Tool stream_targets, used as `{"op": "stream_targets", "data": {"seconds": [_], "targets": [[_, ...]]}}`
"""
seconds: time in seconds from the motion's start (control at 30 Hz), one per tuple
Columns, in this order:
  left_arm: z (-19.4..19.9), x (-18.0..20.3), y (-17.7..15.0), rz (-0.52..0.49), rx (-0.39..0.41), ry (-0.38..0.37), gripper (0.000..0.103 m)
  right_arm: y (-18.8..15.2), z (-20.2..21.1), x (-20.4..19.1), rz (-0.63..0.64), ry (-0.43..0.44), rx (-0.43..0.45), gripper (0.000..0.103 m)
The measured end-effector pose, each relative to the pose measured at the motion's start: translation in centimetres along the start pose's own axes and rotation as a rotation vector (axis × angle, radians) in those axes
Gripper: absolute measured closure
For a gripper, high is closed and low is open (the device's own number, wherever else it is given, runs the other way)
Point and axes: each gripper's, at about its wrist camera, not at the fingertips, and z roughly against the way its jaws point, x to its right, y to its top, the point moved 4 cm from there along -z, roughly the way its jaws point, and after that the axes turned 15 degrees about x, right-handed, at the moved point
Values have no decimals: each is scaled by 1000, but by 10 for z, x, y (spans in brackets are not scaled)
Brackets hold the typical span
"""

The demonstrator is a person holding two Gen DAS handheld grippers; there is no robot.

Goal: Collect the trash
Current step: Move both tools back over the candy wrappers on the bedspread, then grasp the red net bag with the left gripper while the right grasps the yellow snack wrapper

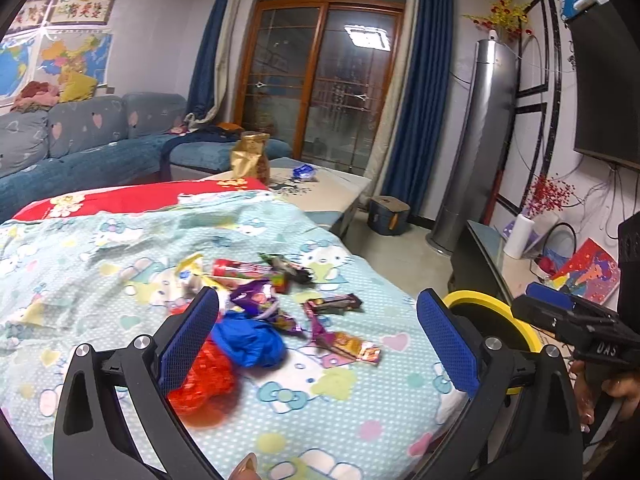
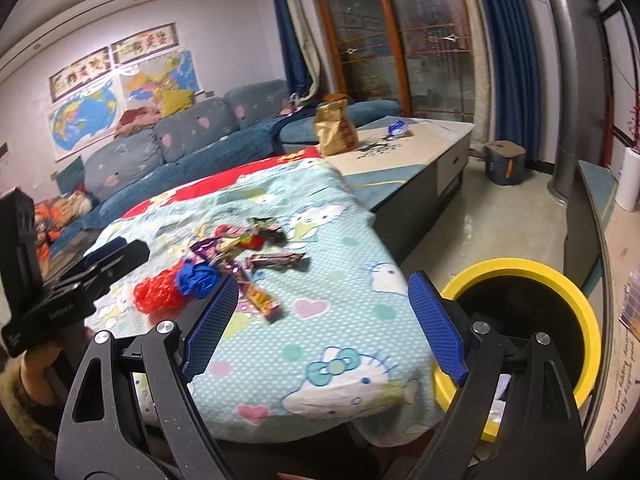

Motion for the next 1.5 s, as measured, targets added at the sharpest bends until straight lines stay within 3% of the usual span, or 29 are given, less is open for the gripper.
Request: {"op": "stream_targets", "data": {"seconds": [0.57,0.8,1.07,1.37,1.5], "targets": [[17,-73,7,52,7,160,7,-12,-32,-56,49,134,-80,24],[18,-93,-3,75,-28,195,7,-21,-52,-67,74,151,-121,24],[10,-108,-24,126,-93,190,7,-36,-80,-70,111,139,-173,24],[-6,-112,-53,181,-169,161,8,-60,-113,-69,125,131,-248,38],[-11,-113,-60,210,-192,142,21,-67,-123,-67,115,125,-258,42]]}}
